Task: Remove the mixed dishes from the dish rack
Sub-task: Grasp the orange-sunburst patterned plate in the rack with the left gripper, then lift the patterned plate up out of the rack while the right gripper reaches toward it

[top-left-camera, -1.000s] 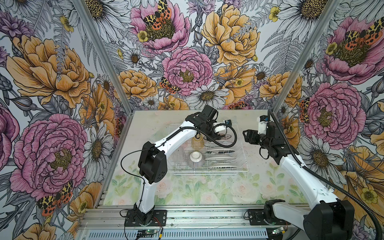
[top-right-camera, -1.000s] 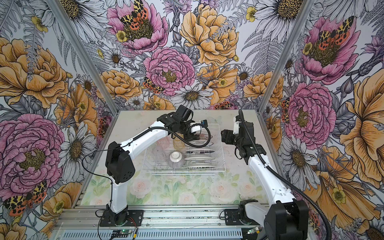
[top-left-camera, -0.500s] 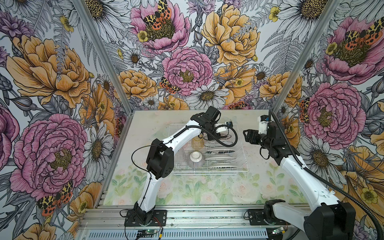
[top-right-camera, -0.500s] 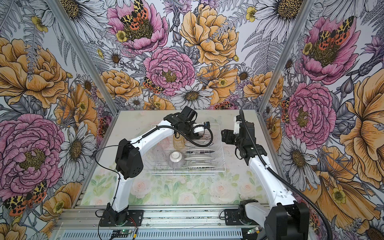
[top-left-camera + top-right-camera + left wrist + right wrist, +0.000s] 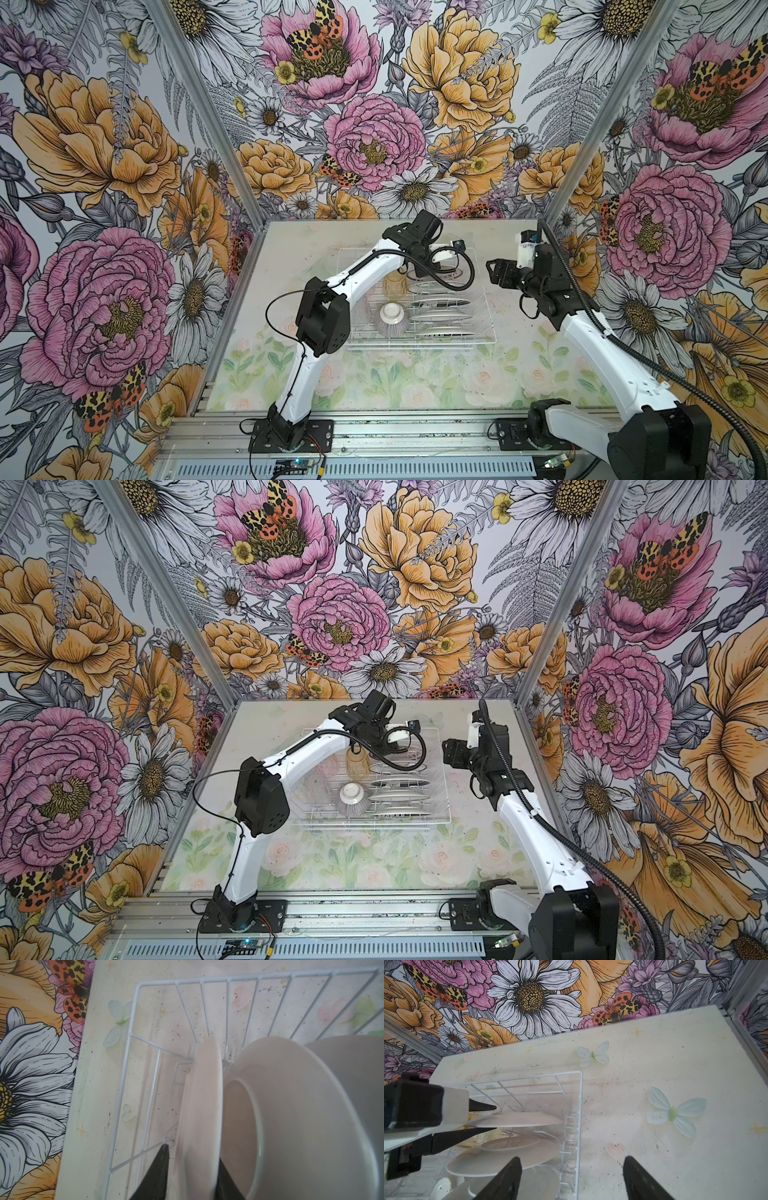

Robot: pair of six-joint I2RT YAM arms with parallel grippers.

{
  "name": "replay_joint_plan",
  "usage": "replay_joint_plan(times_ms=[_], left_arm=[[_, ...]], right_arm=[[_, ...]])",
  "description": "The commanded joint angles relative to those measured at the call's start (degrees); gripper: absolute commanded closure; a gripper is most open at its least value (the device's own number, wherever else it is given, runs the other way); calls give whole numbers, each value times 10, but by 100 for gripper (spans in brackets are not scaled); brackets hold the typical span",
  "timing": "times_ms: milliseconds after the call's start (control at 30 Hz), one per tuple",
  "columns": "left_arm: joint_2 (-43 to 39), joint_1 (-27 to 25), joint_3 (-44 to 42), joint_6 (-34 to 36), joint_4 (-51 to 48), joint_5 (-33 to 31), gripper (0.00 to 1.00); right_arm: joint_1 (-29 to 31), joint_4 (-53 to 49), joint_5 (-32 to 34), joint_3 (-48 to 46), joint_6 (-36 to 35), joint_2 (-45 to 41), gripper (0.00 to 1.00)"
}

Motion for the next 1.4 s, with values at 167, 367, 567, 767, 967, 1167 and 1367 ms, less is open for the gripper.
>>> replay_joint_plan(times_ms=[167, 367, 567, 767, 967, 1167, 1367], left_arm=[[15, -9, 30, 8, -1, -57, 83], [16, -12, 34, 10, 6, -72, 91], [11, -15, 19, 15, 30, -96, 97], [-6, -14, 4, 17, 50, -110, 100], [-32, -5, 2, -3, 55, -103, 100], [-62, 13, 4, -42, 58, -79, 100], [-91, 31, 8, -79, 64, -53, 100]], right_arm=[[4, 2, 5, 9, -13, -8, 21], [3, 2, 7, 5, -13, -7, 21], [4, 2, 9, 2, -13, -3, 21], [4, 2, 9, 2, -12, -3, 21], [4, 2, 4, 1, -13, -3, 21], [4, 2, -2, 1, -9, -1, 21], [4, 2, -11, 3, -8, 2, 21]])
